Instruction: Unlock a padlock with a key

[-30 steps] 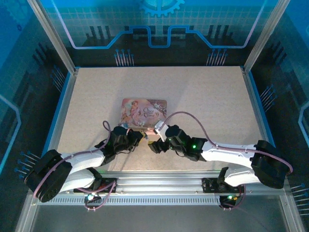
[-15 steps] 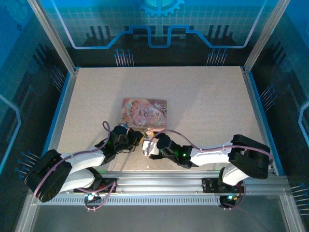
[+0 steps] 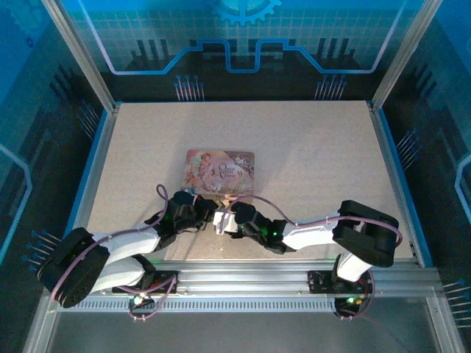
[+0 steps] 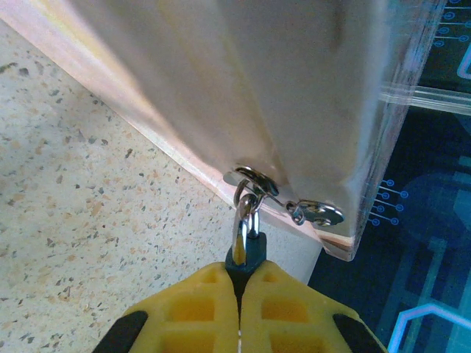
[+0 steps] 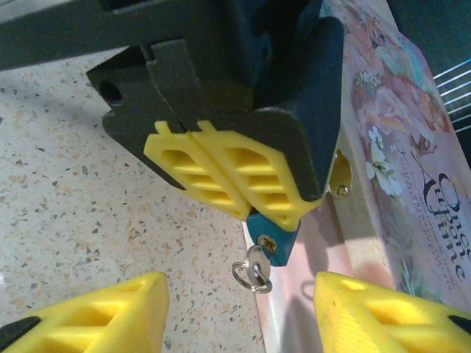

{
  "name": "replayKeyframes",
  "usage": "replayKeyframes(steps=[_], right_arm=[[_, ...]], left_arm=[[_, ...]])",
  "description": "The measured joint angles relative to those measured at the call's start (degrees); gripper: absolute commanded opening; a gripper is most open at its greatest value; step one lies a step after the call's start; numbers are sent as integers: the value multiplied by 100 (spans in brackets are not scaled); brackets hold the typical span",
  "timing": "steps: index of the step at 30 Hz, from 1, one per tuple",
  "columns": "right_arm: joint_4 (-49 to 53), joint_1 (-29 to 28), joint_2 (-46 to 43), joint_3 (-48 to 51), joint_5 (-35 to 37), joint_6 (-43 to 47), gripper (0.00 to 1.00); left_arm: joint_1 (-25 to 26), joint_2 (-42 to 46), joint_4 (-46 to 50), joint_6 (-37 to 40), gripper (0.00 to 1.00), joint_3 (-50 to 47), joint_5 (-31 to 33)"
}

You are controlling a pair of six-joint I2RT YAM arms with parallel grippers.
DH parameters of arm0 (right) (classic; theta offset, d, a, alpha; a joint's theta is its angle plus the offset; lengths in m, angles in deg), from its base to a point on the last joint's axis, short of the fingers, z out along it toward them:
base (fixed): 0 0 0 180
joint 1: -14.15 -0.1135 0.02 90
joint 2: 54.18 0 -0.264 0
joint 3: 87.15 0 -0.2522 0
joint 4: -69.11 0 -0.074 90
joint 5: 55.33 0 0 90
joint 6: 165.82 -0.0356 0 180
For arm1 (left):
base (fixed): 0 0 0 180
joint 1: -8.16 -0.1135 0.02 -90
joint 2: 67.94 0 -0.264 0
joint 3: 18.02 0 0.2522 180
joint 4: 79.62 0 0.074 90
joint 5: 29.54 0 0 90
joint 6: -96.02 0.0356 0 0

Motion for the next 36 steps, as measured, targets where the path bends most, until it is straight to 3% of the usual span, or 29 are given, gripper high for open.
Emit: replayKeyframes(steps=[27,36], right_arm=[[-227,114,393,-177,98,-181,1],[-251,118,400,-177,96,-372,0]], left_arm=[[0,0,4,-2,0,0,28],[-2,-13,-4,-2,0,2,48]])
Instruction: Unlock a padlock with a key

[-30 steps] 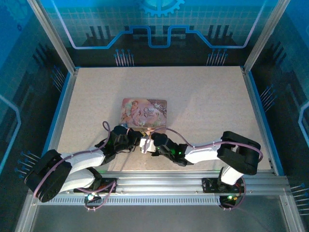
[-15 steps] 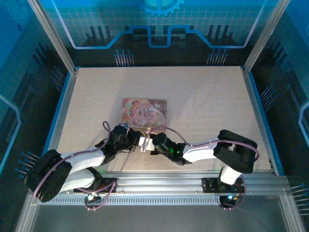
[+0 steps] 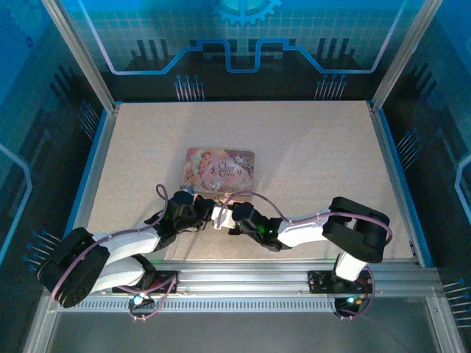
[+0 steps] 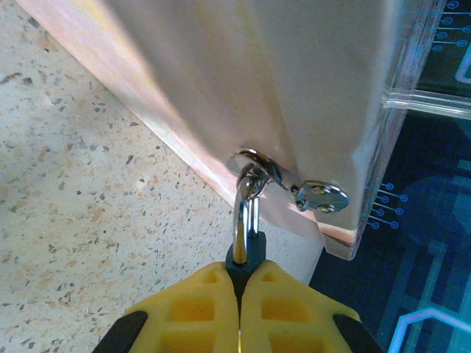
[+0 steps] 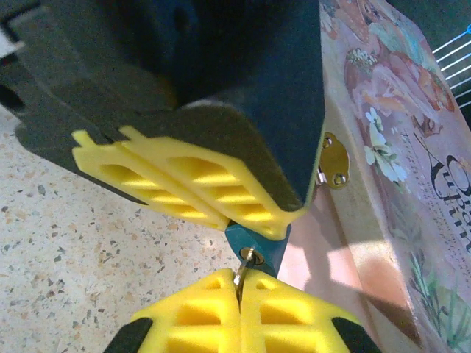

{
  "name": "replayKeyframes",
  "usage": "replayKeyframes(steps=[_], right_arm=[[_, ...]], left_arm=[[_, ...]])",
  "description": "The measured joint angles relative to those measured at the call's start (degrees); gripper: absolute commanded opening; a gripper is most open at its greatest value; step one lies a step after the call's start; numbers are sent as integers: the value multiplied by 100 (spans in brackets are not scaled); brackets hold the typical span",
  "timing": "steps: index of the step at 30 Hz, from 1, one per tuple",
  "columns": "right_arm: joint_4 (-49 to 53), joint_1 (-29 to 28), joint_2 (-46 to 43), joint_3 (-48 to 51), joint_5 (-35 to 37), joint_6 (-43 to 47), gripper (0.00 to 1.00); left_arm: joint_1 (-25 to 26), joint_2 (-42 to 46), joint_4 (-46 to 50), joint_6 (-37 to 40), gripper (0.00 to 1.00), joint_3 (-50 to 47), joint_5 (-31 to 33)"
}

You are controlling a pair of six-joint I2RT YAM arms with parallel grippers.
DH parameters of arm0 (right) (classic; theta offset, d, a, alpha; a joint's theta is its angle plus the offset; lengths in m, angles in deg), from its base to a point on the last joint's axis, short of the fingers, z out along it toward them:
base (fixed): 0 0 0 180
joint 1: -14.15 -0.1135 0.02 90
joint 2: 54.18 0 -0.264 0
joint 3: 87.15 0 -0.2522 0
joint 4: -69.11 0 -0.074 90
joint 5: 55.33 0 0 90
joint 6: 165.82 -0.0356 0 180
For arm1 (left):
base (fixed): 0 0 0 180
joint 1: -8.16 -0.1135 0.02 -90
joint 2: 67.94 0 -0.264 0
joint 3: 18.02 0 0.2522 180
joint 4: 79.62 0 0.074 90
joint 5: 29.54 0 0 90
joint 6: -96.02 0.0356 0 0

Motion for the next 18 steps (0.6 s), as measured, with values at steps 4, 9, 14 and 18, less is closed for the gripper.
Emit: replayKeyframes(steps=[4,9,14,18], right_arm=[[4,2,0,0,-4,-232,0],[160,28,-57,-15,-120,-925,0],[564,114,-153,-162,-361,-1856,0],[675,184,-168,-197,-590,-2566,0]], left_arm=[[2,-20,0,-2,0,11,-2],[2,-61,-9,-2,0,20,-28],[2,-94,-61,-2,0,31,-46],[2,-103,-52,0,0,31,-46]])
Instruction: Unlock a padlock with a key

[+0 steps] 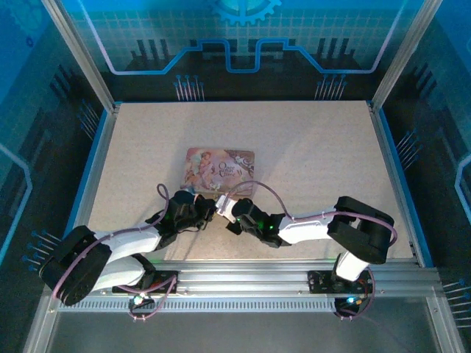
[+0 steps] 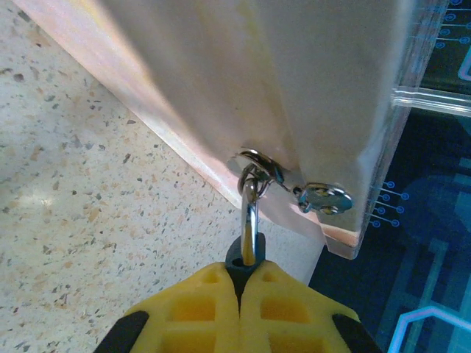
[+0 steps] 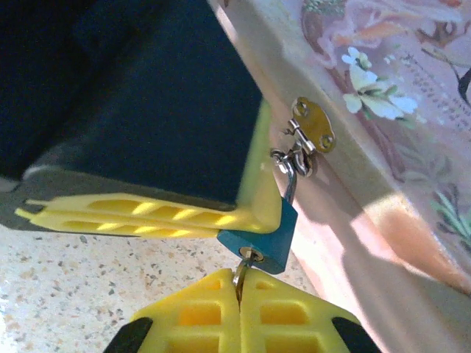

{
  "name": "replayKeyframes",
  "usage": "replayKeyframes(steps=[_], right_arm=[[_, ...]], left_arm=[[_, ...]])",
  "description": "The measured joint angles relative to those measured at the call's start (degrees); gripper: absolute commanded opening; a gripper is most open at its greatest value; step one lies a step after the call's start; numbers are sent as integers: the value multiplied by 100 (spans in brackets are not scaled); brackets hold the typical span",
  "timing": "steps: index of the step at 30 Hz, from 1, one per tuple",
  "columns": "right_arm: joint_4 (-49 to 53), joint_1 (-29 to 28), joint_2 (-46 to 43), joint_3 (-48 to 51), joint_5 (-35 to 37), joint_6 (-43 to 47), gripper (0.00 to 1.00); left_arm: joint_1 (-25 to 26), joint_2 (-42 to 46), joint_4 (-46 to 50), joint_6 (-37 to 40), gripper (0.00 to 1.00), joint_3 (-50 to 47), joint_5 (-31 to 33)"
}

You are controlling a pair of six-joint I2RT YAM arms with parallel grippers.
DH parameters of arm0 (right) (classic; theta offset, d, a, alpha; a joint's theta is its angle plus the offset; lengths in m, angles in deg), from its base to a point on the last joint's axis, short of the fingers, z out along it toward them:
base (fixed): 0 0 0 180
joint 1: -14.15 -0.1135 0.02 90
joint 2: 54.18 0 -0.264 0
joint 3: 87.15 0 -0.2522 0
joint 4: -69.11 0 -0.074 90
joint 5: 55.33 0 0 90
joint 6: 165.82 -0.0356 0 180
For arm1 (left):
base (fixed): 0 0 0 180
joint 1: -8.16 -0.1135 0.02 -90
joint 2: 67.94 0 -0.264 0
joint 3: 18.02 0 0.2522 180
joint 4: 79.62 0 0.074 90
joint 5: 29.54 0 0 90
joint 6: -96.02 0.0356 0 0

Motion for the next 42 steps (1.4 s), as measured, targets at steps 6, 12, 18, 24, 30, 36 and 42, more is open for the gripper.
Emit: replayKeyframes(steps=[6,12,18,24,30,36,42], right_arm=[[61,131,0,-24,-411,-1145,0],[48,221,0,-22,-654,-2140,0],[17,278,2,-9,-796,-2734,0],[15,282,7,2,-796,-2940,0],[-2,286,11,13,-793,-3049,0],[-227,275,15,48,-949,-3220,0],[-289,275,15,90,-1016,-3370,0]], left_arm=[[-2,-63,-46,2,0,0,4],[-11,-122,-120,4,0,0,4],[-13,-190,-208,7,0,2,4],[-13,-223,-205,9,0,28,4],[-13,-234,-184,55,13,44,4],[-11,-238,-153,50,24,105,-13],[7,-219,-107,52,31,105,-92]])
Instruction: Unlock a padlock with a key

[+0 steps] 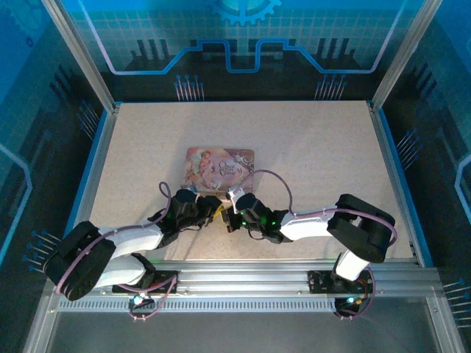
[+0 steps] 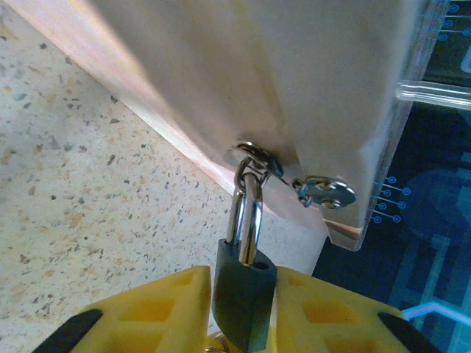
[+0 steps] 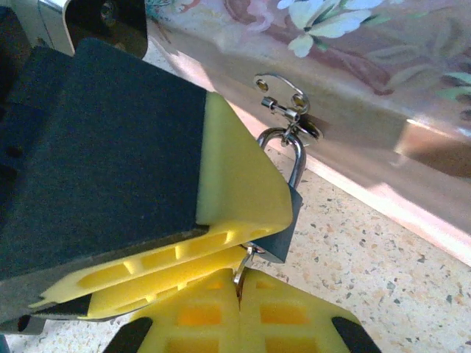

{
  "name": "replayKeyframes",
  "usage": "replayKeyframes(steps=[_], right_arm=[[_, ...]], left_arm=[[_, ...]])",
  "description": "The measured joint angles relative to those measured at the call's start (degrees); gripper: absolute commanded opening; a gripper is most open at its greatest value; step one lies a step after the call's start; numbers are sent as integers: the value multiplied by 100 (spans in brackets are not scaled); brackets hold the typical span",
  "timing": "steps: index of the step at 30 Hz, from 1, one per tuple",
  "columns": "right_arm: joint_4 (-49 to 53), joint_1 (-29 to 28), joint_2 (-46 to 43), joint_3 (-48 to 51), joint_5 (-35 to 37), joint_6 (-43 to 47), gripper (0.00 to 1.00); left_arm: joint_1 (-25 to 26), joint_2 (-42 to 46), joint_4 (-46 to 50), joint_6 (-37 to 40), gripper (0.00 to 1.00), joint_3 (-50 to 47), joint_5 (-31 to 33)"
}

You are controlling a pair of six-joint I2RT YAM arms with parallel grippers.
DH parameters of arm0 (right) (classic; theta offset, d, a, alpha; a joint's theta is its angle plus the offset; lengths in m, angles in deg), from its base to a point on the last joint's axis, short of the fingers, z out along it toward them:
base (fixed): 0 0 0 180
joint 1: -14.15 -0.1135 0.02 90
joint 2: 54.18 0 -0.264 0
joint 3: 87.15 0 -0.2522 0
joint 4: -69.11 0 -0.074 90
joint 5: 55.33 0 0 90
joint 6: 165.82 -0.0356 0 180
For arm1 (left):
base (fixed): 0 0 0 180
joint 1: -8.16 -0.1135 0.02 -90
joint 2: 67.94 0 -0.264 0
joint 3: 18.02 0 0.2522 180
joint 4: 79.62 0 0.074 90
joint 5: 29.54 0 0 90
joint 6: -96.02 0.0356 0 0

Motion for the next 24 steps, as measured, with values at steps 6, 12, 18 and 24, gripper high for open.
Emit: replayKeyframes(steps=[6,12,18,24], right_arm=[[-127,20,0,111,-42,-249,0],[-435,173,-57,404,-315,-570,0],[-920,396,-118,728,-717,-1058,1],[-1576,673,-101,1062,-1163,-1670,6]], left_arm=[[11,400,363,50,40,0,-15],[9,863,824,225,49,13,-2],[9,1220,1338,428,53,66,116],[-7,1558,1886,645,57,186,201]])
